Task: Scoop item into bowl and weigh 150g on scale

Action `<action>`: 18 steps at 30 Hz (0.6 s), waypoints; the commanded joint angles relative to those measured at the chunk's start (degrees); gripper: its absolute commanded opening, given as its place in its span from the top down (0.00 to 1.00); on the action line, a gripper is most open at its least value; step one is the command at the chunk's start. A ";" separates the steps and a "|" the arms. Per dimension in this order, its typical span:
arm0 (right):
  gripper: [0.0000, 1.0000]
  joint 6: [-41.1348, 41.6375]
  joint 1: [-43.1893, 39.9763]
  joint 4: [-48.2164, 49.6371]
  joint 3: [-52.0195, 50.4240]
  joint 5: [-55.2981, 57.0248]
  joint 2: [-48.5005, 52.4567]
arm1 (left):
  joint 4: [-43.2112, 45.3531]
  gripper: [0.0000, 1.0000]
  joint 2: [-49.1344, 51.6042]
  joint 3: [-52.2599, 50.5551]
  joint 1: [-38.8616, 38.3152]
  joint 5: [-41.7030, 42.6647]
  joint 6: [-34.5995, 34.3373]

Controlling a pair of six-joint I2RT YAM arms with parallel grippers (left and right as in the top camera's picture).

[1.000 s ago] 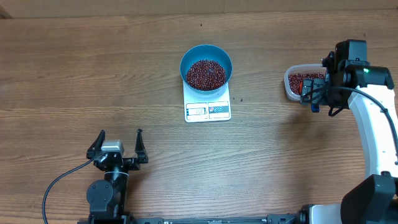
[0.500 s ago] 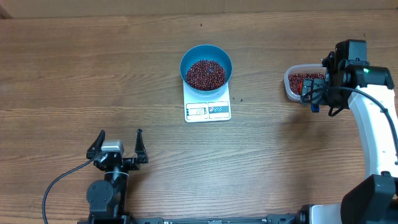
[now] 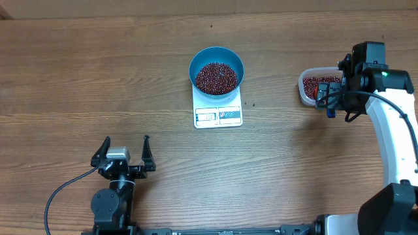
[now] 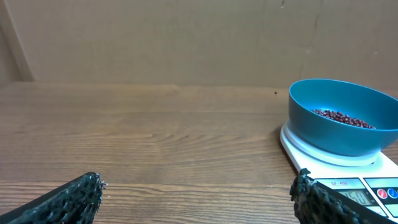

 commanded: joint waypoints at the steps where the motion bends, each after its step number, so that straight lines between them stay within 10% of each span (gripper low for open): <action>1: 0.00 -0.28 -0.13 0.17 1.25 0.48 -0.63 | -0.09 0.00 -0.59 -0.20 0.20 -0.59 1.29; 18: 0.00 0.24 -0.02 14.71 -0.15 -9.88 -5.42 | -0.07 0.00 -0.59 -0.20 0.20 -0.59 1.31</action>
